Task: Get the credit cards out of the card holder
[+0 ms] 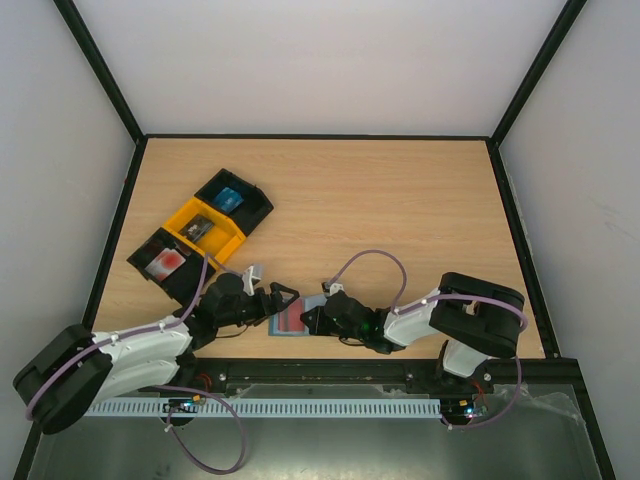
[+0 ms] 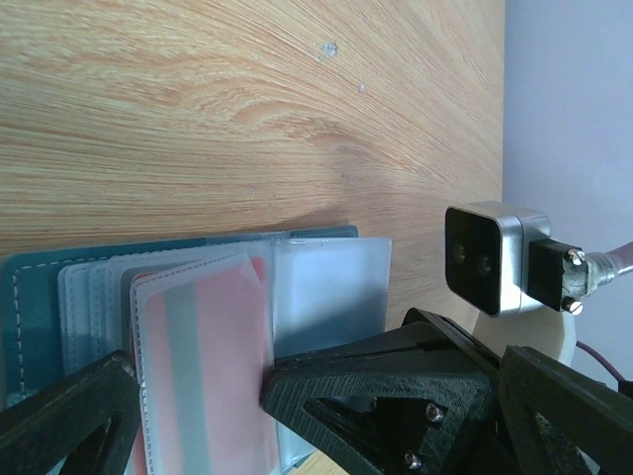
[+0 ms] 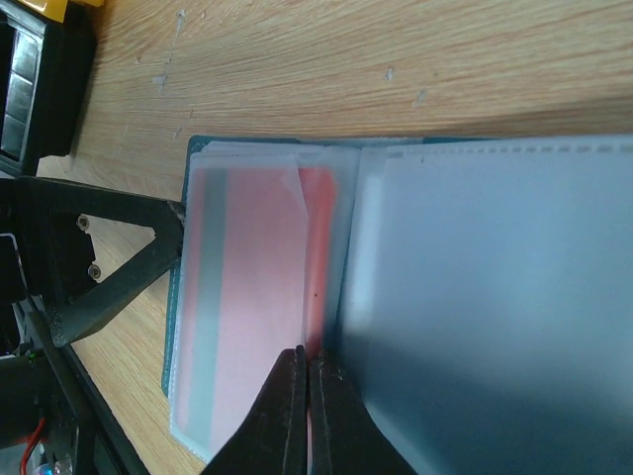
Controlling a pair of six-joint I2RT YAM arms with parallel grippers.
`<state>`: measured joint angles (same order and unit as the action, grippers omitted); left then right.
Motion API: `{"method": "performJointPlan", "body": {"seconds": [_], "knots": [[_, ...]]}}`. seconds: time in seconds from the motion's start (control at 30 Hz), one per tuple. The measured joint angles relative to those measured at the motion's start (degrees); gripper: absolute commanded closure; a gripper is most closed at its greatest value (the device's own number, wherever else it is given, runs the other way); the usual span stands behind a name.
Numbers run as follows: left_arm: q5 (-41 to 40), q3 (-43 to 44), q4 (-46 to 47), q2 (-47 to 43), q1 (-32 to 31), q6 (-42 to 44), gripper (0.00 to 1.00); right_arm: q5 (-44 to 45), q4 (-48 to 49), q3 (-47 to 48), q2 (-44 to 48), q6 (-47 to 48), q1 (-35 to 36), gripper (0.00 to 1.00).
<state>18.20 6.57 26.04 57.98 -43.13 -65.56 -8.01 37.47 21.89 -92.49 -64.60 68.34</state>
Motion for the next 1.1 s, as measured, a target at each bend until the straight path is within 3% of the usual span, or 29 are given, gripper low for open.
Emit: {"method": "performJointPlan", "body": {"seconds": [0.87,1.1], "knots": [[1.51,1.16,0.50,-0.87,-3.08,-1.99,0.01,-0.57,1.29,-0.46,0.61,-0.33,0.04,0.79],[1.29,3.19,0.83,-0.28,-4.63,-2.75,0.01,1.16,-1.92,-2.49,5.73,0.02,0.07,0.66]]}}
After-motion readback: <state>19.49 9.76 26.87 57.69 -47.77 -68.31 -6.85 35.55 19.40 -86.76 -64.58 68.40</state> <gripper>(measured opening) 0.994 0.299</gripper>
